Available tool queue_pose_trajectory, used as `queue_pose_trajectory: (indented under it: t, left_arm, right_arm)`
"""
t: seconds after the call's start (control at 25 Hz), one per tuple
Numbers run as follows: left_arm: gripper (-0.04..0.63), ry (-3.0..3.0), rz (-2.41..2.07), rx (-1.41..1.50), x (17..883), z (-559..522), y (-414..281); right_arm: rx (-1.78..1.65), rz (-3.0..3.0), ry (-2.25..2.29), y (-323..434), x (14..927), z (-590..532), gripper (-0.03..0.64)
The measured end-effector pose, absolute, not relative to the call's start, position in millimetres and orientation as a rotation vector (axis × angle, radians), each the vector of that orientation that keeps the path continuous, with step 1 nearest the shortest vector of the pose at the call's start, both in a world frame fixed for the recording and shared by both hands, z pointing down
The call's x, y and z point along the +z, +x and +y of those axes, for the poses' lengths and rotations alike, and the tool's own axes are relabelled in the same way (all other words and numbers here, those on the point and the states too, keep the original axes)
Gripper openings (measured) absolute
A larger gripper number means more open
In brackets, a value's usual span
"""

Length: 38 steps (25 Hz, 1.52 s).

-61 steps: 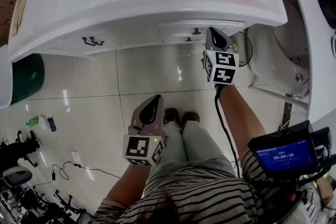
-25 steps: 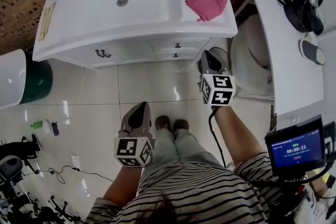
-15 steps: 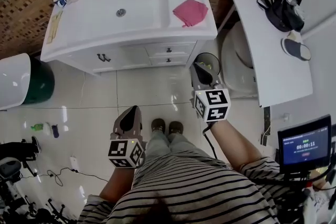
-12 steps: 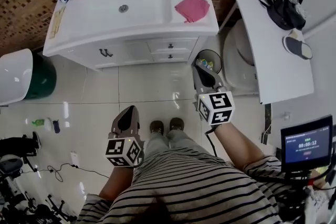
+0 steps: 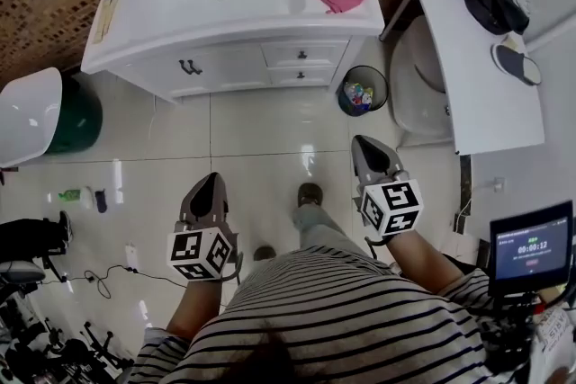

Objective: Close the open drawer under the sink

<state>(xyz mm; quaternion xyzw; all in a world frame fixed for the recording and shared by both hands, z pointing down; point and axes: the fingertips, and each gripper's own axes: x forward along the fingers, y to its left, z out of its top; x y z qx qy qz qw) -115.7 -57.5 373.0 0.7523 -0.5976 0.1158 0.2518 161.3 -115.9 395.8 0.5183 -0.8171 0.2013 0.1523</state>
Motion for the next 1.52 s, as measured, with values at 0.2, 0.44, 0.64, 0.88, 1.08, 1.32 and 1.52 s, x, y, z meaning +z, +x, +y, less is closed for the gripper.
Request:
queue_pose_trajectory:
  t: [0.2,0.44,0.64,0.88,1.08,1.32,1.52]
  left_arm:
    - [0.012,2.069,-1.616,0.270,369,-23,-137]
    - [0.012,2.129,-1.582,0.224,362,46,-177]
    - [0.012,2.180,-1.557,0.192,360,121,-223]
    - [0.012,2.197,-1.523,0.155,348,166,-258]
    - [0.012,2.232,-1.483,0.115,329,183,-266]
    - [0.012,2.275,-1.454,0.093,315,197,-253]
    - [0.012,2.306,-1.438,0.097,310,216,-236]
  right_arm:
    - [0.538,-2.344,1.535,146,383,-82,0.000]
    - [0.501,-2.314,1.658,118,367,-16,0.000]
    - [0.491,-2.313,1.738,71,354,66,0.000]
    - [0.442,-2.321,1.732,20,331,122,0.000]
    - [0.378,-2.336,1.720,-9,304,147,0.000]
    - [0.287,-2.369,1.688,-25,283,169,0.000]
    - [0.249,-2.414,1.651,-32,277,186,0.000]
